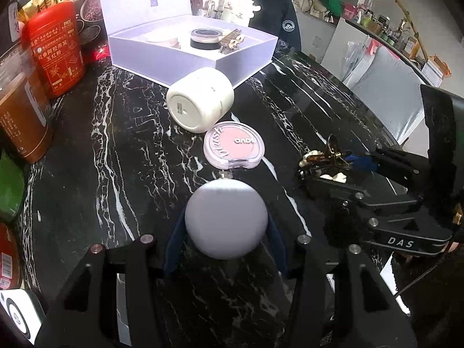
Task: Organize objects
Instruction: 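Lift the claw clip with the right gripper while the left holds the white compact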
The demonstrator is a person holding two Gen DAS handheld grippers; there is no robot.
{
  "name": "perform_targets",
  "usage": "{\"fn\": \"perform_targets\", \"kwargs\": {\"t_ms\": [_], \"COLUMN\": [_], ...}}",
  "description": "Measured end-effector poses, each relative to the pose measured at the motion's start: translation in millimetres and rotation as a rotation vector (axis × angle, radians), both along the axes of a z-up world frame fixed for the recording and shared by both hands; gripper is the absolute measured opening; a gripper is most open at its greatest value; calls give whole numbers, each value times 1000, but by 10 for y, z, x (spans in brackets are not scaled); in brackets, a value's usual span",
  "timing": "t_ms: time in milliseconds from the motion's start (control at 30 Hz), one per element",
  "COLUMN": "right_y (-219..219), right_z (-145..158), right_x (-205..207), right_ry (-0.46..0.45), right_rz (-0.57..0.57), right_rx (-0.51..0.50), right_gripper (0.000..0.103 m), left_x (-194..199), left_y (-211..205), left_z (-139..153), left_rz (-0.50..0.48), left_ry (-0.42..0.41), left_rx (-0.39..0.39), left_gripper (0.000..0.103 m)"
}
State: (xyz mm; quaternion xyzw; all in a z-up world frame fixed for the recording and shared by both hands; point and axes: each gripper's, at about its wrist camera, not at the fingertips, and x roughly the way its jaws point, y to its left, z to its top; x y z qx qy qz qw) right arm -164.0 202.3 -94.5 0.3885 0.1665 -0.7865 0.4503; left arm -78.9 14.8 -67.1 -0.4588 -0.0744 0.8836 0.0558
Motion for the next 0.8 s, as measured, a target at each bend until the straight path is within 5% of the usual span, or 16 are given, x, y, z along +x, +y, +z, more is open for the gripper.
{"fn": "perform_targets", "kwargs": {"t_ms": [800], "right_y": [154], "right_z": [163], "right_x": [101], "right_ry": [9], "right_rz": [21], "right_rx": [-38], "right_gripper": [51], "left_x": [144], "left_y": [55], "left_z": [179], "left_rz": [22], "left_ry": [25], "left_rx": [5], "left_gripper": [50]}}
